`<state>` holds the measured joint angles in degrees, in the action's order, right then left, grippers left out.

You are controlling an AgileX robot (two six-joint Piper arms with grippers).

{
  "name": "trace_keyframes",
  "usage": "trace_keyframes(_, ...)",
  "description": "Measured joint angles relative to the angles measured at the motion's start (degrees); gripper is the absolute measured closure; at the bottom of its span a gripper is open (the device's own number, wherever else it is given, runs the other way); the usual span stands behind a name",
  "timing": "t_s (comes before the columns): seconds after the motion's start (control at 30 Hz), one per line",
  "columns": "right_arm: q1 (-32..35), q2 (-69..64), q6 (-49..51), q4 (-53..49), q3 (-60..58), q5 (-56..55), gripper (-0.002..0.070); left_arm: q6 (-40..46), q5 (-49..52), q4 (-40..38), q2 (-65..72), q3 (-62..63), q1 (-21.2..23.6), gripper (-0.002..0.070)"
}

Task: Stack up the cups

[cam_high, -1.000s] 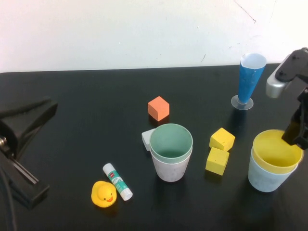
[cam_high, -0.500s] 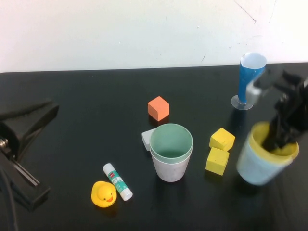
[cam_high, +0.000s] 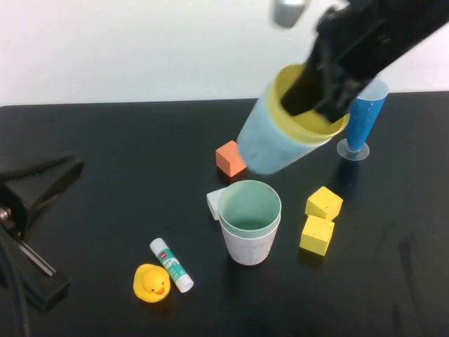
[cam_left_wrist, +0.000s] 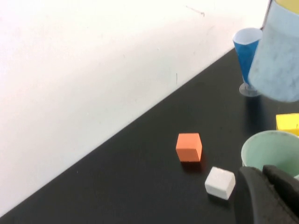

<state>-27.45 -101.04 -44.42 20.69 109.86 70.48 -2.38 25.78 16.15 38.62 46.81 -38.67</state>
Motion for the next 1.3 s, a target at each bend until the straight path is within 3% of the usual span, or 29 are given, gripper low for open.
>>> trace_keyframes(0.4,-2.7,-11.2,3.1,-4.6,0.5,0.4,0.0613,-0.6,1.9,0.7,0.0,0.0,0.0,0.0674)
trace_keyframes(0.63,-2.8,-11.7,4.2,-4.8,1.1,0.4,0.0428,-2.0,2.2,0.7,-0.1,0.0,0.0,0.0674)
trace_keyframes(0.77,-2.9,-11.7,4.4,-5.2,5.5,0.6,0.0402,-5.8,1.7,4.1,-1.6,0.0,0.0,0.0675)
trace_keyframes(0.9,-2.9,-8.9,4.7,-6.9,10.1,0.6,0.0445,-15.8,0.3,16.0,-5.3,0.0,0.0,0.0674)
trace_keyframes(1.07,-2.9,0.5,4.7,-12.0,11.8,0.9,0.0606,-29.2,5.0,30.0,-11.7,-0.2,0.0,0.0674)
trace_keyframes(1.17,-2.9,7.1,4.7,-15.2,11.6,0.9,0.0657,-33.0,8.7,33.8,-15.8,-2.9,0.0,0.0674)
trace_keyframes(1.3,-2.9,16.1,5.6,-21.3,7.2,0.9,0.0671,-36.6,8.8,34.8,-22.4,-10.6,0.0,0.0674)
